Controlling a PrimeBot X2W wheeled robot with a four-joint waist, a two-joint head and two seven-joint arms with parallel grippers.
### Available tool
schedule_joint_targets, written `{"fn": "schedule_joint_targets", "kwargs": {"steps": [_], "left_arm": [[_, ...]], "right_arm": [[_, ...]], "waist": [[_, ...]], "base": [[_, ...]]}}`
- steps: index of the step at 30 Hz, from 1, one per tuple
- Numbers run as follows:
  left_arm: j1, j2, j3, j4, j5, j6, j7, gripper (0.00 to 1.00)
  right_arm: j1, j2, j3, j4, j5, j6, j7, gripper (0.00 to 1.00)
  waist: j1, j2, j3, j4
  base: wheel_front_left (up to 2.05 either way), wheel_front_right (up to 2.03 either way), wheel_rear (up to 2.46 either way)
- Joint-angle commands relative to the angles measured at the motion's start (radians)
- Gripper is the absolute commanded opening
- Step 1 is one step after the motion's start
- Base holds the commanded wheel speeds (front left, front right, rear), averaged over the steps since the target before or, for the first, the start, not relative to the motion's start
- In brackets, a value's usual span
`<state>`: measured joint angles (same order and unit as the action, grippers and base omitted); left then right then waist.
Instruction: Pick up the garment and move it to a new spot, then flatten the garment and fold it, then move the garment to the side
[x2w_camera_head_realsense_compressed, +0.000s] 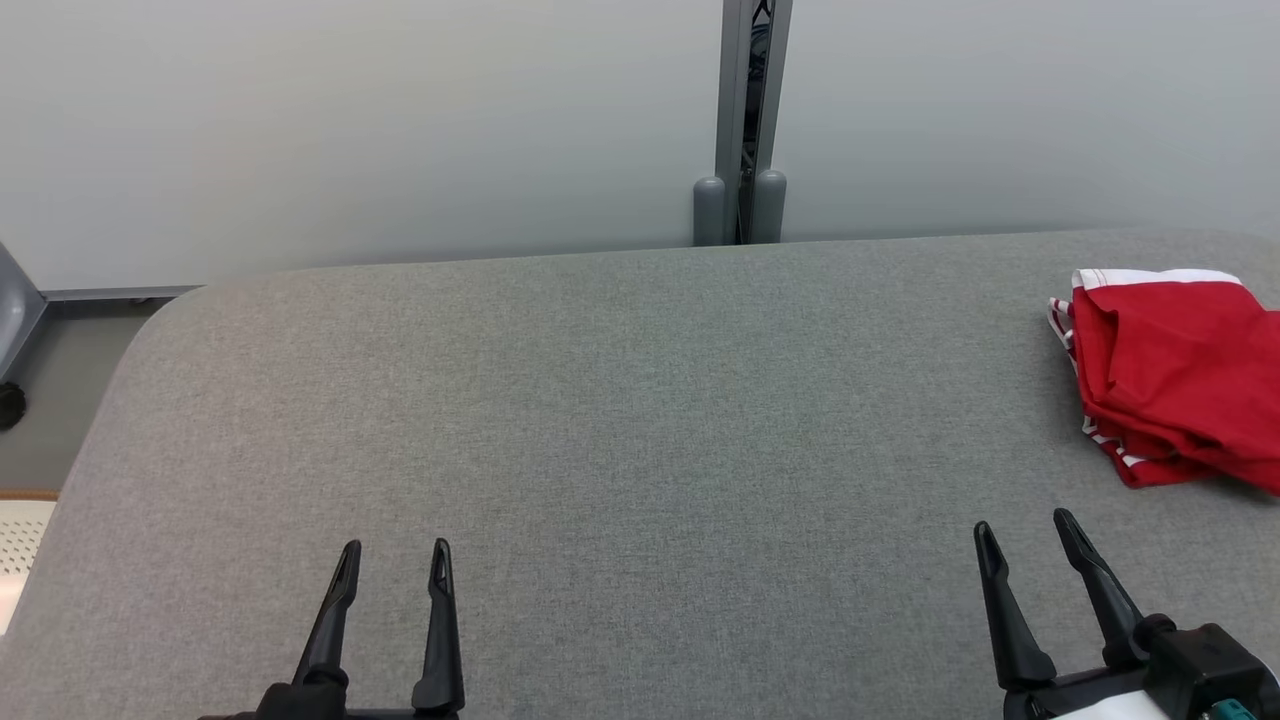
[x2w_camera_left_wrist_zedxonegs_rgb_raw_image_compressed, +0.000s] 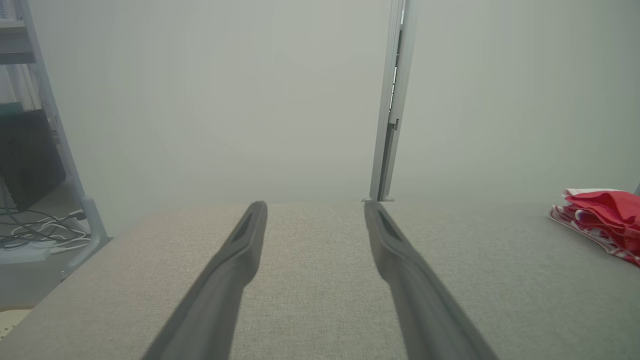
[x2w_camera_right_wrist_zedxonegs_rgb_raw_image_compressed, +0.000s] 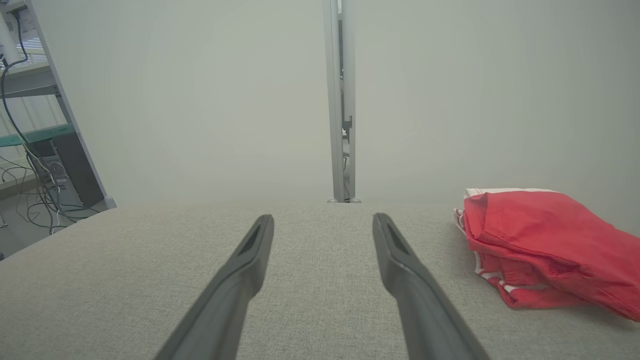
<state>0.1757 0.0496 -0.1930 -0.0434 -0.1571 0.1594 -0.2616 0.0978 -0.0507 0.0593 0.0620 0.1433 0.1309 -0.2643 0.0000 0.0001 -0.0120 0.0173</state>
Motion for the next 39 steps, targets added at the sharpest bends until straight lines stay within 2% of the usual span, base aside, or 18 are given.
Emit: {"fn": "schedule_joint_targets", "kwargs": {"steps": [1,8,9,12,18,39], "left_arm": [[0.002,0.003,0.006,0.004,0.001,-0.004,-0.003,1.0],[0.0,0.003,0.005,0.012,0.008,-0.002,-0.003,1.0],[0.001,0.0,0.001,0.011,0.005,-0.006,0.0,0.0],[0.006,-0.001,-0.003,0.039,0.005,-0.005,0.004,0.0],[-0.017,0.001,0.001,0.046,-0.101,-0.016,0.023,0.0],[-0.168,0.004,0.021,0.194,-0.488,-0.098,0.105,0.0]], "right_arm": [[0.01,-0.002,-0.003,-0.004,0.006,0.0,-0.001,1.0],[0.009,-0.002,-0.002,-0.005,0.014,0.0,-0.001,1.0],[0.0,0.0,0.0,-0.003,0.009,0.0,0.0,0.0],[0.009,0.005,0.006,0.024,0.008,0.0,0.0,0.0],[0.002,-0.002,-0.008,0.025,0.119,0.0,0.017,0.0],[-0.041,-0.031,-0.071,0.057,0.516,0.0,0.093,0.0]], "waist": [[0.0,-0.0001,-0.001,-0.002],[0.0,-0.0001,0.001,-0.004],[0.0,-0.0001,0.001,-0.004],[0.0,-0.0001,0.002,-0.005],[0.0,-0.0001,0.003,-0.006],[0.0,-0.0001,0.005,-0.008]], "base": [[0.0,0.0,0.0],[0.0,0.0,0.0],[0.0,0.0,0.0],[0.0,0.0,0.0],[0.0,0.0,0.0],[0.0,0.0,0.0]]}}
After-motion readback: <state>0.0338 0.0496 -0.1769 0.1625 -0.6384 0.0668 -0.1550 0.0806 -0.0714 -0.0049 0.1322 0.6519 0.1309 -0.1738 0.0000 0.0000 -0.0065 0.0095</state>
